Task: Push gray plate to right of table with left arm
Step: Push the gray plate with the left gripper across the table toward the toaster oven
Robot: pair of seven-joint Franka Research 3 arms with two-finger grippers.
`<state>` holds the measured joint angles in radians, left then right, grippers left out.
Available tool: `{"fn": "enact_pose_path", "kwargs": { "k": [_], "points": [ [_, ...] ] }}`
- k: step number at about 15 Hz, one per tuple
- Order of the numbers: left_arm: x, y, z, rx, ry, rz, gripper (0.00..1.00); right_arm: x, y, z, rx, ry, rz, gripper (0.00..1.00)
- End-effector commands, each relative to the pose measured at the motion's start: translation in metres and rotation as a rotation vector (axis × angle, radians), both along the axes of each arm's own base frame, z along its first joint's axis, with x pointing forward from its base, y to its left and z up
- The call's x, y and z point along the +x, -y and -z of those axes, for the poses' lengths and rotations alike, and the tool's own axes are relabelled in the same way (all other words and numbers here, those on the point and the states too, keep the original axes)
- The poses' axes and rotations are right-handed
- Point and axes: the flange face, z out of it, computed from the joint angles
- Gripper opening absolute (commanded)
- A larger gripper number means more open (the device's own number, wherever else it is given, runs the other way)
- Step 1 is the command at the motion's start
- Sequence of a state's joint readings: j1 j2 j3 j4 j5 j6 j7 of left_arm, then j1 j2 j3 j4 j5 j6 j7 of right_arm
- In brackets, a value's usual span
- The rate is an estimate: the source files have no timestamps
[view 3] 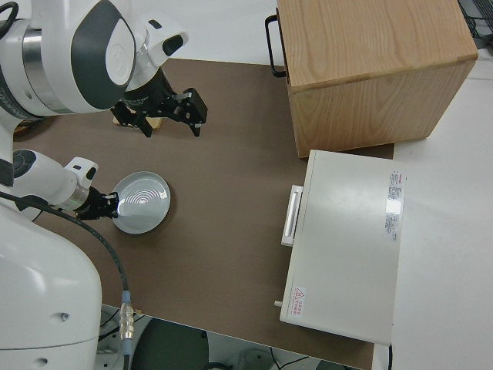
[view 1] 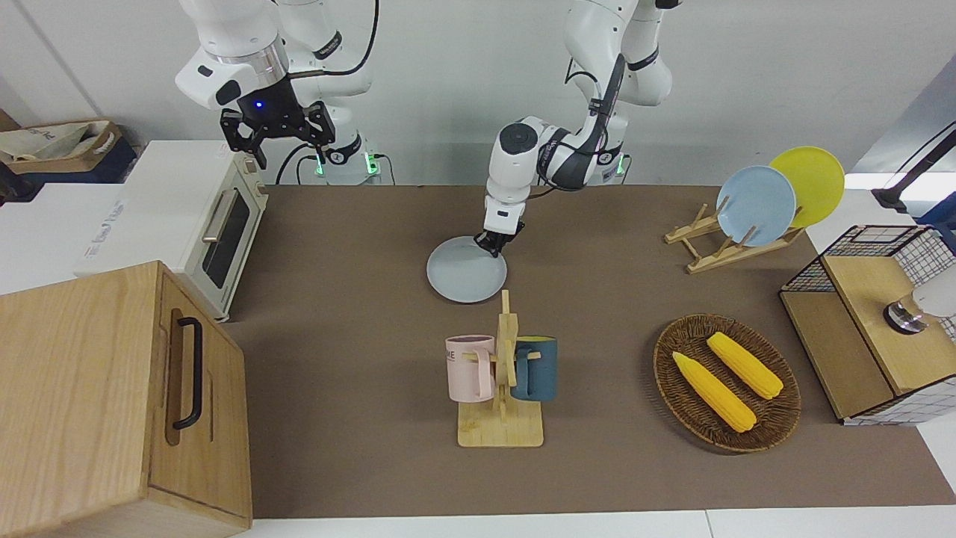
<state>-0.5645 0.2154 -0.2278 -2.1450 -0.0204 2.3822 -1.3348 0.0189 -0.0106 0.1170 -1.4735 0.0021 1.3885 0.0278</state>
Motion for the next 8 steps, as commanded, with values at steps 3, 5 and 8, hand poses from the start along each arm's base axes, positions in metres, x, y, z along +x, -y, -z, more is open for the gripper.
{"fn": "enact_pose_path", "kwargs": {
  "k": [3,5,8],
  "points": [
    [0.002,0.068,0.011,0.033,-0.036,-0.049,0.00,-0.003,0.002,-0.004,0.009,-0.004,0.006,0.983],
    [-0.003,0.082,0.015,0.030,-0.039,-0.052,0.00,-0.003,0.002,-0.004,0.009,-0.004,0.004,0.983],
    [-0.019,0.097,0.021,0.032,-0.047,-0.048,0.00,-0.003,0.003,-0.004,0.008,-0.005,0.007,0.983]
  ]
}}
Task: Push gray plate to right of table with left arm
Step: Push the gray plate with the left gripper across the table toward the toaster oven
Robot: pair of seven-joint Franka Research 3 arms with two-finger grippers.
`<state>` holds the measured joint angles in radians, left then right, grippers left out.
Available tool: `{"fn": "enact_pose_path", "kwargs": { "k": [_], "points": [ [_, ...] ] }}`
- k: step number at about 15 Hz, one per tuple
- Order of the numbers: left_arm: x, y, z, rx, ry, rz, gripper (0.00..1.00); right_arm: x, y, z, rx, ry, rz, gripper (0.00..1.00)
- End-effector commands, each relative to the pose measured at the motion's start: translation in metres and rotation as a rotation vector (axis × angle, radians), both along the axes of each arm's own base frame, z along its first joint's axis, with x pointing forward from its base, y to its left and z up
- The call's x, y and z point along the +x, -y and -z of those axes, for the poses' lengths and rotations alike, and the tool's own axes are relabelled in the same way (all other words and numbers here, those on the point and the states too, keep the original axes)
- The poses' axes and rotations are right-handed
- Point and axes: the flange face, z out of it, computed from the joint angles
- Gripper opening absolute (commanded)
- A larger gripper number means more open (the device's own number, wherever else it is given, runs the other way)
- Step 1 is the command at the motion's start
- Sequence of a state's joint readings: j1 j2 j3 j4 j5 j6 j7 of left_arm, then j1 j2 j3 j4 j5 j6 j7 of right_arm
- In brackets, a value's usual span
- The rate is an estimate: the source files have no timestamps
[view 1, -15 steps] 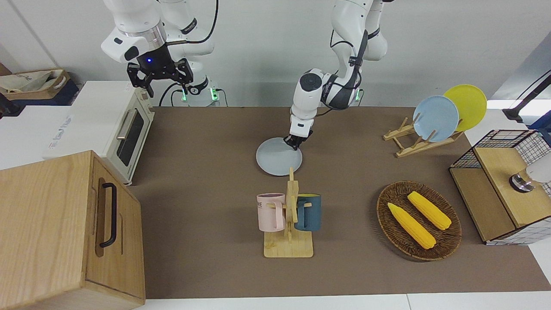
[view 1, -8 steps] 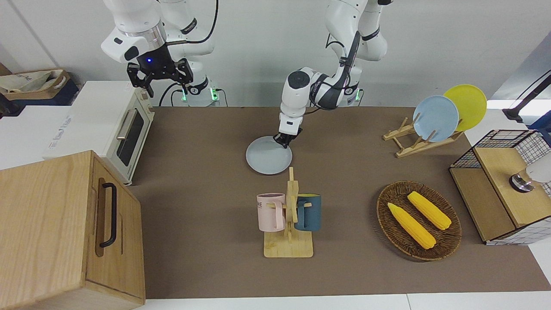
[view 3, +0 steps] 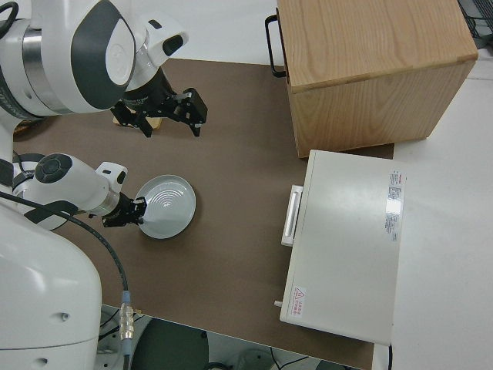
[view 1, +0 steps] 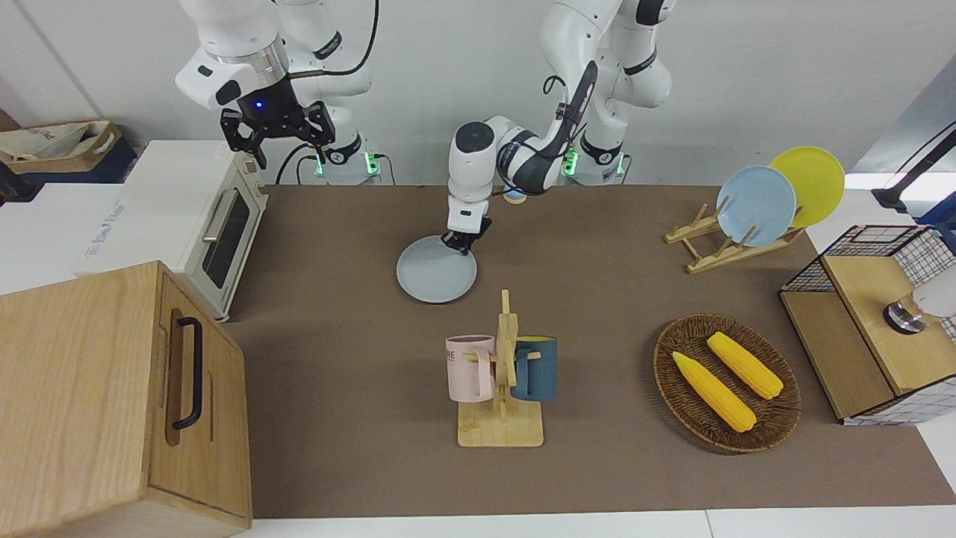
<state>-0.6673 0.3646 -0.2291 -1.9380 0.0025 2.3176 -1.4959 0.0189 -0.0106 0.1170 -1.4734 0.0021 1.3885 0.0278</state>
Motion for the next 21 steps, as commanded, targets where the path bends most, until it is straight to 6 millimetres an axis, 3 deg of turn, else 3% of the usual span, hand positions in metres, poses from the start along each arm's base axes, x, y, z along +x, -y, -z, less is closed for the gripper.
{"fn": "enact_pose_path", "kwargs": {
  "k": [1,4,8,10,15,16,19,21],
  "points": [
    [-0.012,0.021,0.015,0.033,-0.022,-0.004,0.00,-0.003,0.003,-0.004,0.009,-0.004,0.006,0.983],
    [-0.012,0.042,0.008,0.009,-0.010,-0.029,0.00,-0.003,0.002,-0.004,0.009,-0.004,0.004,0.983],
    [-0.015,0.058,0.016,0.023,0.008,-0.052,0.00,-0.003,0.002,-0.004,0.009,-0.004,0.004,0.983],
    [-0.013,0.070,0.005,0.001,0.027,-0.055,0.00,-0.003,0.002,-0.004,0.009,-0.004,0.006,0.983],
    [-0.009,0.073,0.005,0.018,0.017,-0.054,0.00,-0.003,0.003,-0.004,0.009,-0.004,0.006,0.983],
    [-0.008,0.073,0.004,0.025,0.014,-0.052,0.04,-0.003,0.002,-0.004,0.009,-0.004,0.004,0.983],
    [-0.001,0.069,-0.004,0.038,0.014,-0.027,0.58,-0.003,0.003,-0.004,0.009,-0.004,0.007,0.983],
    [0.003,0.067,-0.011,0.072,-0.005,-0.012,0.73,-0.003,0.003,-0.004,0.009,-0.005,0.006,0.983]
  ]
}}
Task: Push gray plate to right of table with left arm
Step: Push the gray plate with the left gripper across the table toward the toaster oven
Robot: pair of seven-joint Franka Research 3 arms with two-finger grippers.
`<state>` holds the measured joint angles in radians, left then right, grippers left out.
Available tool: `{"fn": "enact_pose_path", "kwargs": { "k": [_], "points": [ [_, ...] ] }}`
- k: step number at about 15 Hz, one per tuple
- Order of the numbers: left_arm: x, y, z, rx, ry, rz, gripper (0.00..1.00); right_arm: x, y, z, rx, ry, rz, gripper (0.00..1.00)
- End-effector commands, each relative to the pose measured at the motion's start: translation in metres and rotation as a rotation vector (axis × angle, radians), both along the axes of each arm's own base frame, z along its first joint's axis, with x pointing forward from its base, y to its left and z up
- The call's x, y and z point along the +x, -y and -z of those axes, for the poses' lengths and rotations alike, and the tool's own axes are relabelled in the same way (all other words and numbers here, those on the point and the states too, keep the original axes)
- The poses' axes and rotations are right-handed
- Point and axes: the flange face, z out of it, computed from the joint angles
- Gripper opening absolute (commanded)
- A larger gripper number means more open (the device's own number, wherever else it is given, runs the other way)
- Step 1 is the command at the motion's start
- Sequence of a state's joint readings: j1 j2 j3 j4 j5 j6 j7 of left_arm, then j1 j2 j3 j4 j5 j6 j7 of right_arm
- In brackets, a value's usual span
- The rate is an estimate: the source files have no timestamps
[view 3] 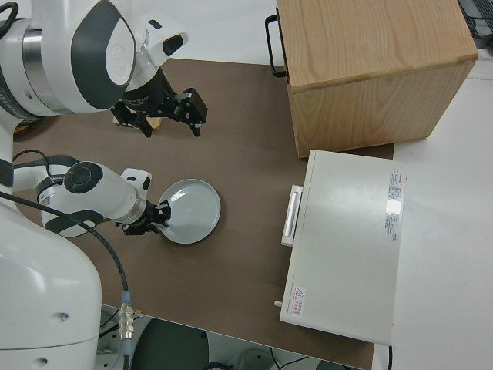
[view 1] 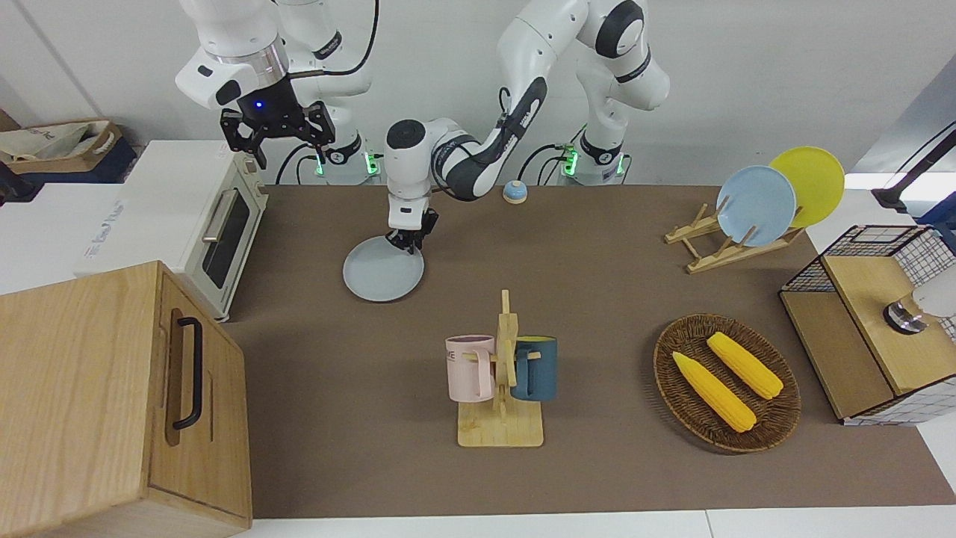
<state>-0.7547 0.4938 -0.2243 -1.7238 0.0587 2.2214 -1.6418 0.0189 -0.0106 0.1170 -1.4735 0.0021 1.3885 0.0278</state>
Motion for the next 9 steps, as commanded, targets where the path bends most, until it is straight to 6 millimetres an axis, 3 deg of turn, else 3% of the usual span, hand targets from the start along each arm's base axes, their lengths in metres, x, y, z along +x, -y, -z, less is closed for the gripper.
{"fn": "enact_pose_path", "kwargs": {
  "k": [1,3,6,9],
  "points": [
    [0.013,-0.001,-0.011,0.054,-0.013,0.027,0.82,-0.003,0.002,-0.004,0.009,-0.004,0.004,0.983],
    [0.017,-0.005,-0.016,0.055,-0.013,0.048,0.99,-0.003,0.002,-0.004,0.009,-0.004,0.004,0.983],
    [0.017,-0.008,-0.023,0.066,-0.016,0.051,0.99,-0.003,0.002,-0.004,0.009,-0.005,0.004,0.983],
    [0.054,-0.040,-0.037,0.067,-0.006,0.052,0.99,-0.003,0.003,-0.004,0.009,-0.004,0.007,0.983]
  ]
}}
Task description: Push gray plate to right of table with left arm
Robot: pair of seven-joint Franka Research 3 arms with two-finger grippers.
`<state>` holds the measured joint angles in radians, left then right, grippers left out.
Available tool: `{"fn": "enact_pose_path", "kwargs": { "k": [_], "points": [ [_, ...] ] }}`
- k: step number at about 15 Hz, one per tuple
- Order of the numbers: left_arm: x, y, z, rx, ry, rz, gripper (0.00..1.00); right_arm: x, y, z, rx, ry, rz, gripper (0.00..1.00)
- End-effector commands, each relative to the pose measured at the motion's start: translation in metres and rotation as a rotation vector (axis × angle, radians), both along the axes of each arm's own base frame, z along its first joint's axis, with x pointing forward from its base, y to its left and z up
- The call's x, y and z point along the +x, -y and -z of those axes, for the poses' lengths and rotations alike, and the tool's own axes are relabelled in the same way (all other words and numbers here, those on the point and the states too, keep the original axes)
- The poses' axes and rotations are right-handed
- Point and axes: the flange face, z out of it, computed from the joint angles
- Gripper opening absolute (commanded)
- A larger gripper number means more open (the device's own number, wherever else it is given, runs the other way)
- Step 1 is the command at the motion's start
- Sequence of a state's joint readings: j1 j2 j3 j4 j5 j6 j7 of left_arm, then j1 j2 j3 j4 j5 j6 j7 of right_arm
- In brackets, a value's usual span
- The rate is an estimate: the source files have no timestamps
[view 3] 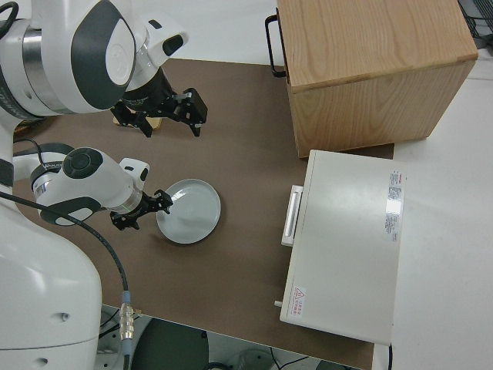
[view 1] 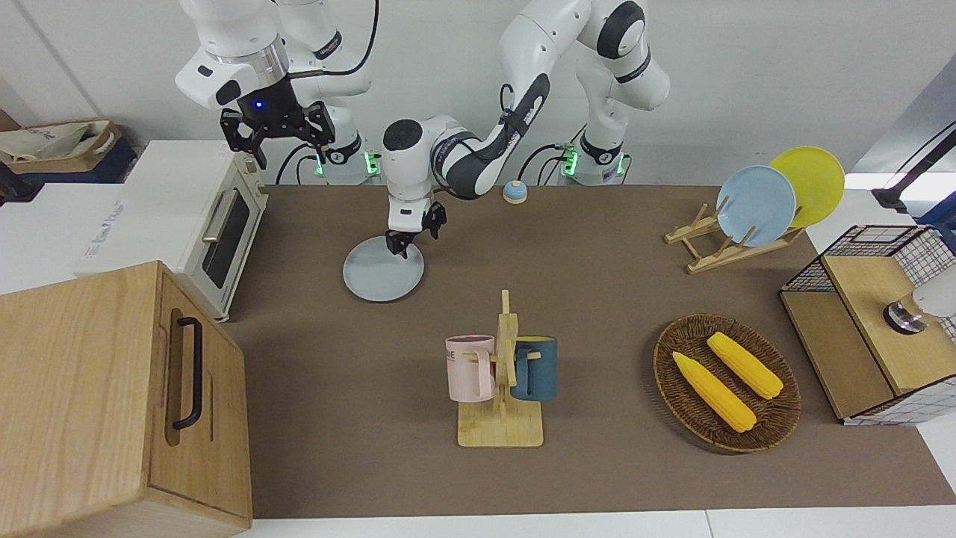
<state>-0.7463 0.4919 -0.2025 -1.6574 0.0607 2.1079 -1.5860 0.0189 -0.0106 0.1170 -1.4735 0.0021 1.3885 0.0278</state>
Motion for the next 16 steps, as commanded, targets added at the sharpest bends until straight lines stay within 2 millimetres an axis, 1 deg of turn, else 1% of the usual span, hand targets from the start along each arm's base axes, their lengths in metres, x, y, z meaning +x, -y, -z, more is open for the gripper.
{"fn": "enact_pose_path", "kwargs": {
  "k": [1,3,4,5,7,8,9,10,11,12,13,14,15,16],
  "points": [
    [0.051,-0.052,-0.022,0.032,-0.002,0.049,0.99,-0.003,0.002,-0.004,0.009,-0.004,0.006,0.983],
    [0.085,-0.095,-0.034,0.046,-0.016,0.077,0.99,-0.003,0.002,-0.004,0.009,-0.004,0.006,0.983],
    [0.097,-0.115,-0.041,0.058,-0.030,0.107,0.99,-0.003,0.003,-0.004,0.009,-0.004,0.007,0.983],
    [0.112,-0.142,-0.050,0.067,-0.048,0.122,0.99,-0.003,0.003,-0.004,0.009,-0.004,0.006,0.983],
    [0.144,-0.188,-0.088,0.067,-0.057,0.159,0.99,-0.003,0.002,-0.004,0.009,-0.004,0.006,0.983],
    [0.163,-0.225,-0.105,0.073,-0.092,0.186,0.99,-0.003,0.003,-0.004,0.008,-0.005,0.007,0.983],
    [0.174,-0.249,-0.116,0.073,-0.109,0.206,0.99,-0.003,0.002,-0.004,0.009,-0.004,0.006,0.983],
    [0.182,-0.274,-0.132,0.066,-0.118,0.234,0.99,-0.003,0.002,-0.004,0.009,-0.004,0.006,0.983],
    [0.188,-0.302,-0.143,0.058,-0.131,0.275,0.99,-0.003,0.002,-0.004,0.009,-0.004,0.004,0.983],
    [0.190,-0.328,-0.158,0.050,-0.141,0.335,0.99,-0.003,0.003,-0.004,0.009,-0.004,0.007,0.983],
    [0.189,-0.351,-0.177,0.041,-0.137,0.384,0.99,-0.003,0.002,-0.004,0.009,-0.005,0.004,0.983],
    [0.188,-0.376,-0.190,0.035,-0.141,0.421,0.99,-0.003,0.002,-0.004,0.009,-0.004,0.004,0.983],
    [0.185,-0.399,-0.202,0.027,-0.158,0.453,0.99,-0.003,0.002,-0.004,0.009,-0.004,0.006,0.983],
    [0.182,-0.417,-0.211,0.021,-0.166,0.490,0.99,-0.003,0.002,-0.004,0.009,-0.004,0.004,0.983]
  ]
}}
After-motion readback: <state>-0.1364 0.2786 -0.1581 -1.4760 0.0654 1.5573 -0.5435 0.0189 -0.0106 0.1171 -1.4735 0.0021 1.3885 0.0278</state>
